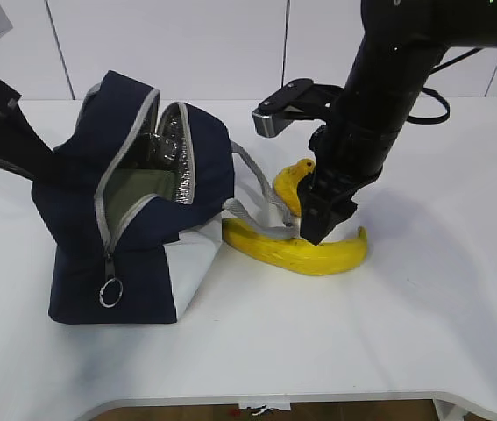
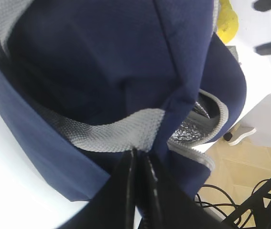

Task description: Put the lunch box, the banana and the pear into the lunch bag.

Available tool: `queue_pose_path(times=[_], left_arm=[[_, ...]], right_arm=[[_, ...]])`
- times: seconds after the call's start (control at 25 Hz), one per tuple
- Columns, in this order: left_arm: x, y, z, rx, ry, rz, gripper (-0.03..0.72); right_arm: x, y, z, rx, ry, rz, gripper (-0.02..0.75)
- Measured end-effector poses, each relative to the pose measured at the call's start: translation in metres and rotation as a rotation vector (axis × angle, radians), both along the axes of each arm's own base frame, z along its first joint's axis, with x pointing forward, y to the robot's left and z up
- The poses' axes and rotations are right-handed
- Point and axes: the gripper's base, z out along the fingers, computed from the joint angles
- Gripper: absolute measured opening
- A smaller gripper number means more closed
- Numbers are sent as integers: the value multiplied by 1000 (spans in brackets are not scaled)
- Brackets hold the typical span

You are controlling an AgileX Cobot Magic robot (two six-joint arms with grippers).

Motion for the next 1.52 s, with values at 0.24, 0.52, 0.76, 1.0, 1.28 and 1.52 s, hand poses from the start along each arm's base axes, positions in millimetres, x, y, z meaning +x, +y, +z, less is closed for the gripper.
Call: queue_pose_path(times=[0.24,0.52,0.76,1.0,1.28,1.52], left_arm=[[-1,0,0,0,5,-5,-6],[-1,0,0,3,5,-6,-6],[-1,0,0,6,5,-6,-6],[-1,0,-1,8,5,-7,-6],[-1,0,-1,8,5,-7,-6],[-1,0,-1,8,5,-7,-6]], right_arm=[[8,3,-13,5,-31,20,496],[12,5,-34,-9,17,20,496],[15,7,-46,-12,40,18,496],[16,8,-58,-20,65,17,495],[16,10,-58,1,66,7,375],[16,10,-58,9,73,3,320]])
